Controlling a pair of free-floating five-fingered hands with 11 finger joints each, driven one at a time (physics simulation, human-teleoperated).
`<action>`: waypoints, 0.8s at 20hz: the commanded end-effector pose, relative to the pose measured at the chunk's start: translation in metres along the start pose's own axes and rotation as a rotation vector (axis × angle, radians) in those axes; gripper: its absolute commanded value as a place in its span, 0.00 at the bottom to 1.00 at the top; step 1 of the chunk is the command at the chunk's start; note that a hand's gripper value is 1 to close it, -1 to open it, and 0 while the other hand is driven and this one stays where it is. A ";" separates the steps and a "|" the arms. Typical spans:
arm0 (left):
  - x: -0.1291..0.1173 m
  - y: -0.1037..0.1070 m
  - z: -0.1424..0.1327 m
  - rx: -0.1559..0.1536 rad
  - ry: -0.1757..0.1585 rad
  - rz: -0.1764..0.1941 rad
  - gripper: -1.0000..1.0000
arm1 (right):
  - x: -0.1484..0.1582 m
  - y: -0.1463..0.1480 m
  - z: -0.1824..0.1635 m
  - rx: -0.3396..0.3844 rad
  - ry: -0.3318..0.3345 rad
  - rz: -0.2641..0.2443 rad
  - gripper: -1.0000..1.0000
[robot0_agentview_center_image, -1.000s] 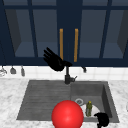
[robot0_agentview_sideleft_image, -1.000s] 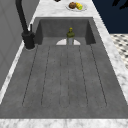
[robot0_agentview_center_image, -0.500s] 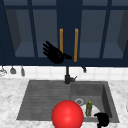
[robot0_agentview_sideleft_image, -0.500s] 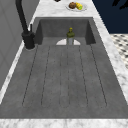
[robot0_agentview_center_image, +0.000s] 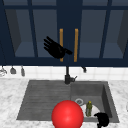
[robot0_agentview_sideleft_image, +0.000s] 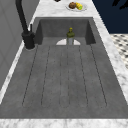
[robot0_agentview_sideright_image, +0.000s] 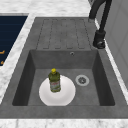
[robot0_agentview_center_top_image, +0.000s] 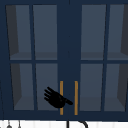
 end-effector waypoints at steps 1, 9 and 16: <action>-0.005 -0.012 0.004 0.007 -0.007 0.000 0.00 | 0.000 0.000 0.000 0.000 0.000 0.000 0.50; -0.031 -0.062 0.004 0.019 -0.009 -0.008 0.00 | 0.000 0.000 0.000 0.000 0.000 0.000 0.50; -0.071 -0.095 0.016 0.019 -0.018 0.072 0.00 | 0.000 0.000 0.000 0.000 0.000 0.000 0.50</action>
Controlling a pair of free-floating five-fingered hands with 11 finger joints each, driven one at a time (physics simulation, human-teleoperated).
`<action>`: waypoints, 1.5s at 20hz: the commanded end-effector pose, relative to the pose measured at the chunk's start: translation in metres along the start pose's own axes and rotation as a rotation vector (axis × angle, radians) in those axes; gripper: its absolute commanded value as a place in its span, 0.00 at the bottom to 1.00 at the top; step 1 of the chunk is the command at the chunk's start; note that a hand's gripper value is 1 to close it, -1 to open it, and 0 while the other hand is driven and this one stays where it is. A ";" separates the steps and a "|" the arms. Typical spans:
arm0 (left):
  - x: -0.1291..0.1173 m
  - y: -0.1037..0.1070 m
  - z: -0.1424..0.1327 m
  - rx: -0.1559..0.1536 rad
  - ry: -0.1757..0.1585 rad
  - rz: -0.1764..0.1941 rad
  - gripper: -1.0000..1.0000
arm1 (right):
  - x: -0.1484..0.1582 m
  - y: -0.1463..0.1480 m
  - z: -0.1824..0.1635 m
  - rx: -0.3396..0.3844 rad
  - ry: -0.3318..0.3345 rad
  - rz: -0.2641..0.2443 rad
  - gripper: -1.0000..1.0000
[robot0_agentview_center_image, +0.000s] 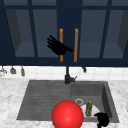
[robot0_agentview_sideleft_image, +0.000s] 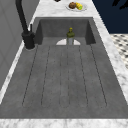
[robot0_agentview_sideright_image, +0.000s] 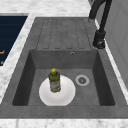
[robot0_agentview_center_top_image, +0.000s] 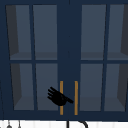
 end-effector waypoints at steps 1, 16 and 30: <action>-0.022 -0.015 0.008 0.022 -0.014 0.063 0.00 | 0.000 0.000 0.000 0.000 0.000 0.000 0.50; -0.085 -0.084 0.031 0.012 -0.045 -0.025 0.00 | 0.000 0.000 0.000 0.000 0.000 0.000 0.50; -0.080 -0.079 0.034 0.005 -0.004 -0.096 1.00 | 0.000 0.000 0.000 0.000 0.000 0.000 0.50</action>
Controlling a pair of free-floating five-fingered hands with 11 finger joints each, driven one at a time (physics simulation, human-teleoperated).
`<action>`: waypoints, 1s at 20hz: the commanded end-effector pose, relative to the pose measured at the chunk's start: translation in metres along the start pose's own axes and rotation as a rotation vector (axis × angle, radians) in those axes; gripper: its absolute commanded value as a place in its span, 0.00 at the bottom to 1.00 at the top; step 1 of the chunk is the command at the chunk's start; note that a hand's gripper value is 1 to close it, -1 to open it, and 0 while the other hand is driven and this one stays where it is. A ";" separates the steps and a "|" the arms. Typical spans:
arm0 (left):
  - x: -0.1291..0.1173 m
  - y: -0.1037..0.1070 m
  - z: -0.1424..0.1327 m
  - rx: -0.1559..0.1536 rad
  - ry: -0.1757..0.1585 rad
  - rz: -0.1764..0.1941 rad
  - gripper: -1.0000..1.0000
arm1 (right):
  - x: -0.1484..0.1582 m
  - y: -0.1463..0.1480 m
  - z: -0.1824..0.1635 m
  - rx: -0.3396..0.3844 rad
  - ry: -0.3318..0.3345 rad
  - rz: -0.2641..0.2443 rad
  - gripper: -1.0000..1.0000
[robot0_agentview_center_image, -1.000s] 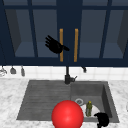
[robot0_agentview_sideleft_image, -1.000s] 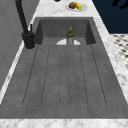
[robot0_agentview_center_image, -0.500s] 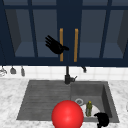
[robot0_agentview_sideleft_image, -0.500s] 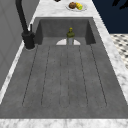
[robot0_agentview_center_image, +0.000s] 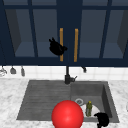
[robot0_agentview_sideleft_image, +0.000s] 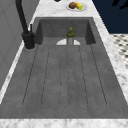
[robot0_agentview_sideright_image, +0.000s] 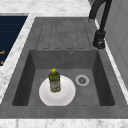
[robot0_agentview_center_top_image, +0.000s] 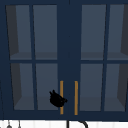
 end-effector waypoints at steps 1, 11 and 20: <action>-0.023 -0.022 0.004 -0.037 0.028 0.017 1.00 | 0.000 0.000 0.000 0.000 0.000 0.000 0.50; 0.013 0.002 0.011 0.089 0.078 -0.078 1.00 | 0.000 0.000 0.000 0.000 0.000 0.000 0.50; 0.031 0.043 0.021 0.180 0.105 -0.093 1.00 | 0.000 0.000 0.000 0.000 0.000 0.000 0.50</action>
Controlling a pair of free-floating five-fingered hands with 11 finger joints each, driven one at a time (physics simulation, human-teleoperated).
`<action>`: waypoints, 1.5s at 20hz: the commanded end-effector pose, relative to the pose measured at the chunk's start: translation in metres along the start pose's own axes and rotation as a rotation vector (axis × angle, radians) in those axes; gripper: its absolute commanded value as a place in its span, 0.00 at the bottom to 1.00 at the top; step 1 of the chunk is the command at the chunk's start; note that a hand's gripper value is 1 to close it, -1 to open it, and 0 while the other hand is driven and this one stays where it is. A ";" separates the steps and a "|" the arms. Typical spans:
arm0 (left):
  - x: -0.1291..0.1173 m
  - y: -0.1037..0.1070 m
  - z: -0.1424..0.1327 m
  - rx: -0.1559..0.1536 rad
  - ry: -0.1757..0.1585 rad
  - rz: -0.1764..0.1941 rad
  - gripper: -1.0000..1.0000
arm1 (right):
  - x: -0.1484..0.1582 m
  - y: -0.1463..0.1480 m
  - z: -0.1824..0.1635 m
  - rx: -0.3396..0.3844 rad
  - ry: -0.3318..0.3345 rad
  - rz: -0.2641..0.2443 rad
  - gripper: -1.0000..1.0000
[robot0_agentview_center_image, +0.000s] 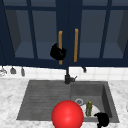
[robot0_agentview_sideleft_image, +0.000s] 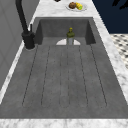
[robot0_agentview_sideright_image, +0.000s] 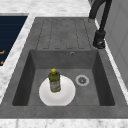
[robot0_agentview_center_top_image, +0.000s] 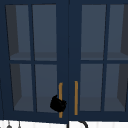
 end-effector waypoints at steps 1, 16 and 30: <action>-0.005 0.027 0.007 0.054 0.014 0.003 1.00 | 0.000 0.000 0.000 0.000 0.000 0.000 0.50; 0.025 0.123 0.036 0.050 0.037 0.055 1.00 | 0.000 0.000 0.000 0.000 0.000 0.000 0.50; 0.024 0.222 0.064 0.031 -0.010 0.158 1.00 | 0.000 0.000 0.000 0.000 0.000 0.000 0.50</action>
